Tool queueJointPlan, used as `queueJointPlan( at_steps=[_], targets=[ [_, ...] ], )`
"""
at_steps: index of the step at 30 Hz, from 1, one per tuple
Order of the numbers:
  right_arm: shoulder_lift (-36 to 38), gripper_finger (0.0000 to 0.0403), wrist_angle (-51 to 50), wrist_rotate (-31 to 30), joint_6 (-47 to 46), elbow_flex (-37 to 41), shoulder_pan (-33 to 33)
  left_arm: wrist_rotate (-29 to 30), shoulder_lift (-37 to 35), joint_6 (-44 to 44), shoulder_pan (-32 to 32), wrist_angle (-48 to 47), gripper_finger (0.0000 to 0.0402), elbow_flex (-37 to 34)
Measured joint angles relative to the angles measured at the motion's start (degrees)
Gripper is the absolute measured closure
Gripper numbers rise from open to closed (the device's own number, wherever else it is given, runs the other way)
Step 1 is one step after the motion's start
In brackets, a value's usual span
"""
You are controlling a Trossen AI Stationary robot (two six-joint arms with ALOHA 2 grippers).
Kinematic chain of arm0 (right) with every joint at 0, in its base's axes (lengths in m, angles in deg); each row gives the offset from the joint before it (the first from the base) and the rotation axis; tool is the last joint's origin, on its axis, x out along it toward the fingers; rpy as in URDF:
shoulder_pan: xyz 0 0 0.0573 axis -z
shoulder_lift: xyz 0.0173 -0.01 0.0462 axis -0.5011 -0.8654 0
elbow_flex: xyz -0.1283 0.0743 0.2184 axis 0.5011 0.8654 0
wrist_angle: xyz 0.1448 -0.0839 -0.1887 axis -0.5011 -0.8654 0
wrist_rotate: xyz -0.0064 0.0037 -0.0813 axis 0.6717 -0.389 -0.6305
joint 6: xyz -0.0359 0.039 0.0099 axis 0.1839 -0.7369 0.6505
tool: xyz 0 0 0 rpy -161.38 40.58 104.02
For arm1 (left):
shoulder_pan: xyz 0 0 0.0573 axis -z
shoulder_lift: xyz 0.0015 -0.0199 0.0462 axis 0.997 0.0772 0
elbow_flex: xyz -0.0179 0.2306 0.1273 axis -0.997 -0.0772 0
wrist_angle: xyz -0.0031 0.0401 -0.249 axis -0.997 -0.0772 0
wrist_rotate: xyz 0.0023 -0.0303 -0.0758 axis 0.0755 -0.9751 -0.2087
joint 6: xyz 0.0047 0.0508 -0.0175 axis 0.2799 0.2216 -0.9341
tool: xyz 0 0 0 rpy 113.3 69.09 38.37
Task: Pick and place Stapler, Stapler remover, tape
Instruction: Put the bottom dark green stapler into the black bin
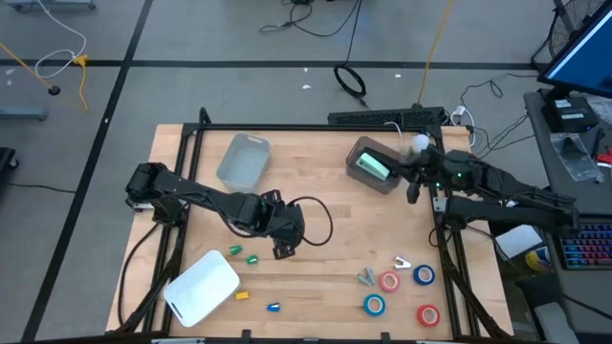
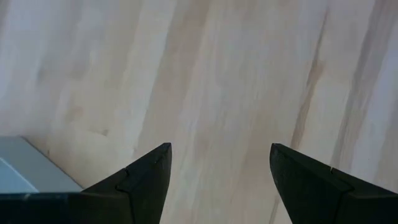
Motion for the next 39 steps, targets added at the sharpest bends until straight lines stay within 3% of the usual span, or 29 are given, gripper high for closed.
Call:
queueJointPlan(
  at_steps=[8, 21, 28, 33, 39],
  targets=[
    [7.4, 0.0401, 4.0, 0.0, -5.2, 7.3, -1.8, -7.9, 0.0, -7.1, 1.4, 0.0, 0.0131, -10.6],
    [12.1, 0.0402, 4.8, 0.0, -7.2, 9.6, -2.0, -18.5, 0.0, -13.3, 6.6, 0.7, 0.0131, -16.7],
    [12.1, 0.0402, 4.8, -0.1, -6.6, 9.6, -1.9, -17.1, 0.0, -16.3, 11.4, 0.7, 0.0131, -17.4],
    [12.1, 0.0402, 4.8, -0.1, -6.6, 9.6, -1.9, -13.9, 0.0, -16.6, 12.2, 0.7, 0.0131, -17.7],
    [12.1, 0.0402, 4.7, -0.2, -6.6, 9.6, -1.9, -14.8, 0.0, -17.8, 12.0, 0.9, 0.0131, -20.4]
  ],
)
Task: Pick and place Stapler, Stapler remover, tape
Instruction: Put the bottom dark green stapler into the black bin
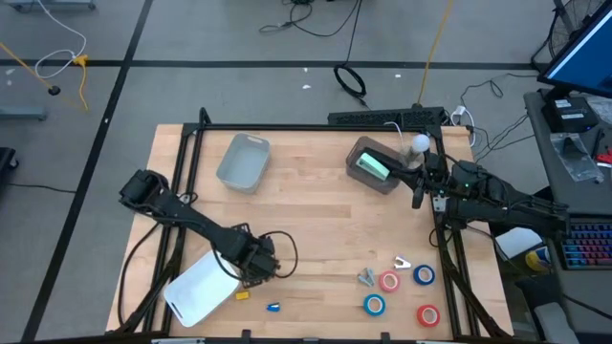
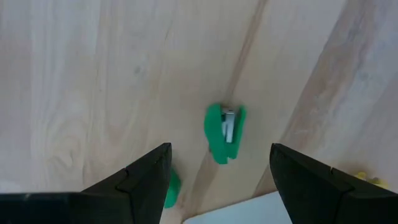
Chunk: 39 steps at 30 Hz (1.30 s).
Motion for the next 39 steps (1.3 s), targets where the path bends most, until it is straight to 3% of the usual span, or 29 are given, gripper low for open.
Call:
queueJointPlan(
  at_steps=[26, 39],
  targets=[
    [0.0, 0.0402, 0.0, 0.0, -0.2, 0.0, 0.0, -1.9, 0.0, 0.2, 0.1, 8.7, 0.0131, -8.2],
    [0.0, 0.0402, 0.0, -0.1, -0.5, 0.0, 0.0, -2.1, 0.0, -4.6, 0.0, 10.1, 0.0131, -9.5]
  ],
)
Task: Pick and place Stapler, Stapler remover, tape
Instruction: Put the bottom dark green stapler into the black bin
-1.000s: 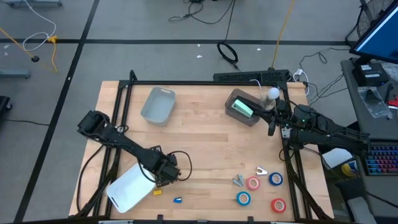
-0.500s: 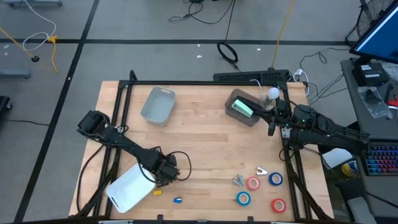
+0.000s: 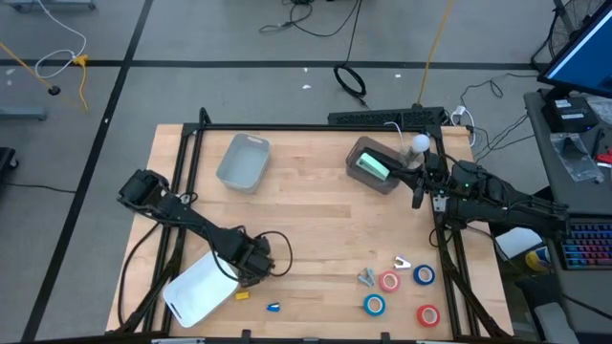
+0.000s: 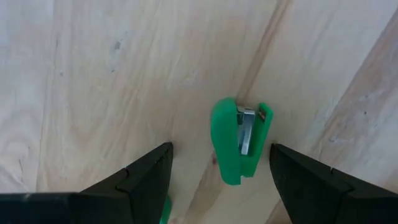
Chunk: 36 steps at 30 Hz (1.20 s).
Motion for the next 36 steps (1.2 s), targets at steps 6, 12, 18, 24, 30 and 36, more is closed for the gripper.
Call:
queueJointPlan(
  at_steps=[6, 12, 18, 24, 30, 36],
  targets=[
    [0.0, 0.0402, 0.0, 0.0, 0.0, 0.0, 0.0, 0.2, 0.0, -2.9, 0.0, 0.4, 0.0131, 0.0],
    [0.0, 0.0402, 0.0, 0.0, 0.0, 0.0, 0.0, 1.0, 0.0, -1.5, 0.0, 1.3, 0.0131, -0.1],
    [0.0, 0.0402, 0.0, 0.0, 0.1, 0.0, 0.0, 0.7, 0.0, -0.6, 0.0, 1.4, 0.0156, -0.1],
    [0.0, 0.0402, 0.0, 0.0, 0.3, 0.0, 0.0, 1.2, 0.0, -1.6, -0.1, 1.5, 0.0239, -0.2],
    [0.0, 0.0402, 0.0, 0.0, 0.3, 0.0, 0.0, 1.1, 0.0, -1.6, -0.2, 1.6, 0.03, -0.2],
    [0.0, 0.0402, 0.0, 0.0, 0.3, 0.0, 0.0, 0.6, 0.0, -1.8, -0.4, 2.8, 0.0341, -0.2]
  ],
)
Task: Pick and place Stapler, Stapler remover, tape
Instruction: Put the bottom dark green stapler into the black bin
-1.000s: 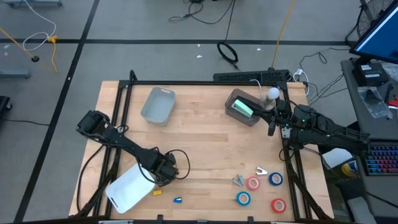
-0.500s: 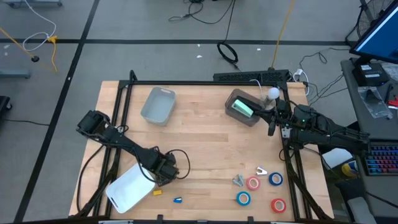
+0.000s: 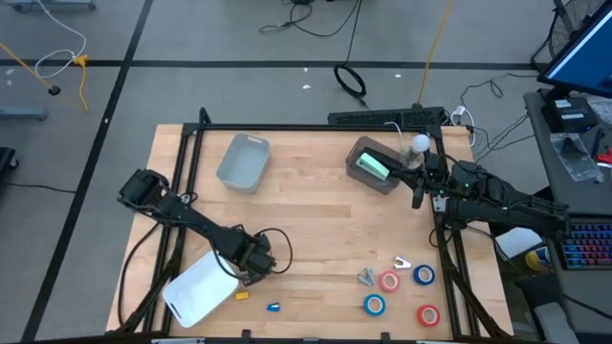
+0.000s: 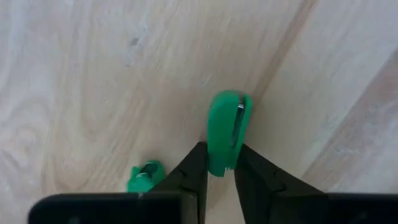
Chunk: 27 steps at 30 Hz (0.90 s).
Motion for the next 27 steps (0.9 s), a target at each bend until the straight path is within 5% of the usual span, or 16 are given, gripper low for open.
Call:
queueJointPlan(
  at_steps=[9, 27],
  targets=[
    [0.0, 0.0402, 0.0, 0.0, 0.0, 0.0, 0.0, -0.2, 0.0, 0.2, 0.0, 0.9, 0.0313, 0.0],
    [0.0, 0.0402, 2.8, 0.2, 0.0, 0.0, 0.0, -0.2, 0.0, -2.4, -0.2, 2.6, 0.0316, 0.3]
  ],
)
